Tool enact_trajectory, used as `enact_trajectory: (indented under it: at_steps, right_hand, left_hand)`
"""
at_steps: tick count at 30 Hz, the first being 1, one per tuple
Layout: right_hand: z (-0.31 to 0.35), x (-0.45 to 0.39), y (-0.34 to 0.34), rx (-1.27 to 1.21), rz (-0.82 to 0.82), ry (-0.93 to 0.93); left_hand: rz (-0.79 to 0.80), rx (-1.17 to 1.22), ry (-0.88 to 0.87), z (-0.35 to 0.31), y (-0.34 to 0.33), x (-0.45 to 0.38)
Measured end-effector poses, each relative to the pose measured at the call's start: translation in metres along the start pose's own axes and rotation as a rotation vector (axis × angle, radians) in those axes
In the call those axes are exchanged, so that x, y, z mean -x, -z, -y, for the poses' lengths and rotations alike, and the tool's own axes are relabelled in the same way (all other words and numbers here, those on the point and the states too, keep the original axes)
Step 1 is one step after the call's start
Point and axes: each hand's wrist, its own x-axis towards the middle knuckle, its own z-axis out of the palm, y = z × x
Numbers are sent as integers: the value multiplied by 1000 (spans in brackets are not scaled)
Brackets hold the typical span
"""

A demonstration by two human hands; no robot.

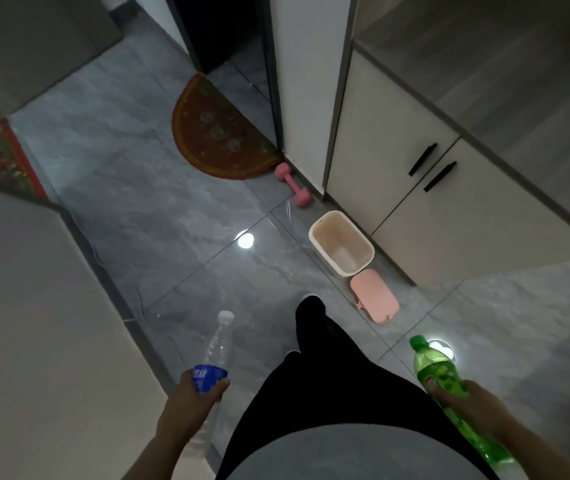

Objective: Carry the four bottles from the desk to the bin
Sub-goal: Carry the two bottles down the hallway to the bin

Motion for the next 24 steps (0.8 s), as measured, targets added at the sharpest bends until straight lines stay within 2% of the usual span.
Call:
enact_trajectory:
  at_steps: [6,13,19,24]
  right_hand:
    - [64,-28,20,-66,-5,7]
    - [132,-38,43,-154,-47,5]
    - [150,-29,24,-222,-58,-121]
    - [165,-14,-21,-297,-72,-278]
  left_hand:
    - [3,-61,-39,-53,27,-48]
    - [10,-159,-22,-82,69,-84]
    - [80,-266,-90,-129,110,-141]
    - [174,-428,-251,-192,142,-194]
